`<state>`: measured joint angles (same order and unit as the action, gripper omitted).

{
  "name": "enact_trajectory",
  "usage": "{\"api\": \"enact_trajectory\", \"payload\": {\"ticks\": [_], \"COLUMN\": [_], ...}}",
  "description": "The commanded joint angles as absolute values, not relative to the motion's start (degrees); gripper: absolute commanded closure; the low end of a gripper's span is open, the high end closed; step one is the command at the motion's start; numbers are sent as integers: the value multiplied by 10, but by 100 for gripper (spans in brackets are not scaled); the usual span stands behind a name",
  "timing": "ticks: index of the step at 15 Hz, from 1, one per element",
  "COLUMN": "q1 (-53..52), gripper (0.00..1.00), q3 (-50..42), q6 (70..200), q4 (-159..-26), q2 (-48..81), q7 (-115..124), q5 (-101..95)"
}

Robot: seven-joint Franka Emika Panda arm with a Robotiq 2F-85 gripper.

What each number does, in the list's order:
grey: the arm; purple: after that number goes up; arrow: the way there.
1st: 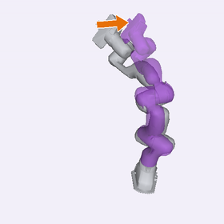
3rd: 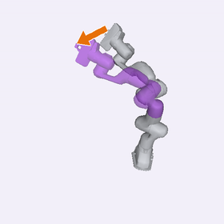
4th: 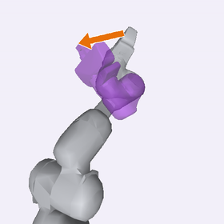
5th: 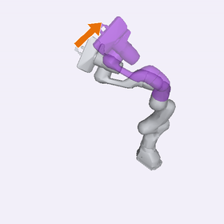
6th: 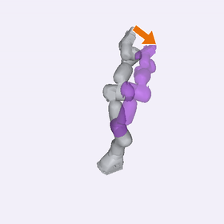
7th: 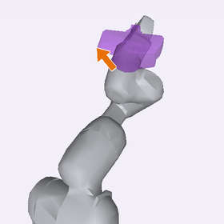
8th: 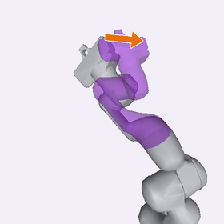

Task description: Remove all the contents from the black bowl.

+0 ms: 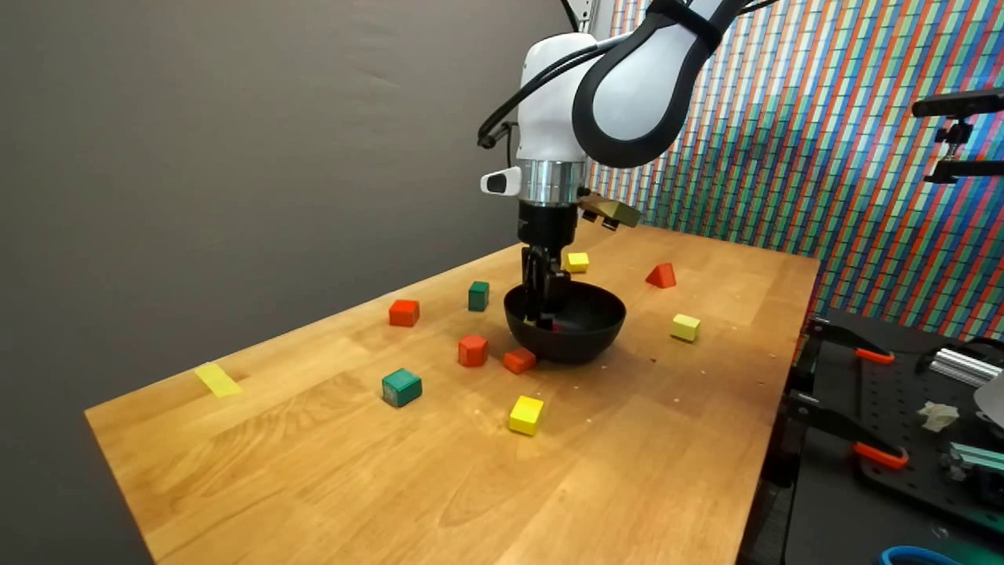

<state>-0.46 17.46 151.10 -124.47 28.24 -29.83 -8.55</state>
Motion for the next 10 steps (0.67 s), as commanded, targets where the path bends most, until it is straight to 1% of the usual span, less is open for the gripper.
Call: {"api": "enact_trajectory", "payload": {"ticks": [1, 7, 10], "q1": [-31, -106, -142], "gripper": [74, 73, 73], "q3": [153, 135, 145], "q6": [1547, 1567, 1553], "q4": [-1333, -1461, -1494], "q2": [178, 25, -1], "q7": [-207, -1, 127], "q5": [-76, -102, -138]}}
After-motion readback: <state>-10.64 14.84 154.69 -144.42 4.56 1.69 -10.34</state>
